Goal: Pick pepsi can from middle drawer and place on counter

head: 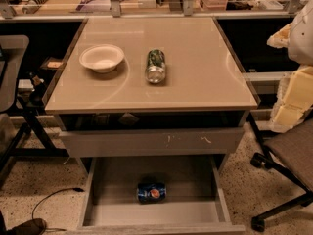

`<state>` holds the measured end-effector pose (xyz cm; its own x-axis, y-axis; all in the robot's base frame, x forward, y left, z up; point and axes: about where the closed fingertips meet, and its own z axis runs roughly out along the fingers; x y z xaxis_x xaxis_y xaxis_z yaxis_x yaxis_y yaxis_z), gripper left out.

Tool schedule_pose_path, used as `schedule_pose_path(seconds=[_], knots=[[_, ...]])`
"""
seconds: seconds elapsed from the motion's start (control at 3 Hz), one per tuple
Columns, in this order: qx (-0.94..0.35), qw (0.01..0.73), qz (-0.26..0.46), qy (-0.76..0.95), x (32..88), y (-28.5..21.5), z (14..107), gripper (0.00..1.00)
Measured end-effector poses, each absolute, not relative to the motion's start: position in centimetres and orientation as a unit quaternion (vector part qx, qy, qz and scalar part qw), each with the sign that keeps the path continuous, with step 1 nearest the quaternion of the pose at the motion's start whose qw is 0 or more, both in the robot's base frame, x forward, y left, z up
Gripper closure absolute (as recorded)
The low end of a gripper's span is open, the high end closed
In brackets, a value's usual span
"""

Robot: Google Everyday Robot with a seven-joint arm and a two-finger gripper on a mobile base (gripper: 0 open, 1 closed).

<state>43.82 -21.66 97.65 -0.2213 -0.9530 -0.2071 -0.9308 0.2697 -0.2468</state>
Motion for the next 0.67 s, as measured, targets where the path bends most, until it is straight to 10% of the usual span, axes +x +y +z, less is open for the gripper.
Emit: schedule_pose_path(seconds=[0.67], knots=[[-0.608, 0.158, -0.018, 0.778, 43.6, -20.3, 95.8, 0.0]])
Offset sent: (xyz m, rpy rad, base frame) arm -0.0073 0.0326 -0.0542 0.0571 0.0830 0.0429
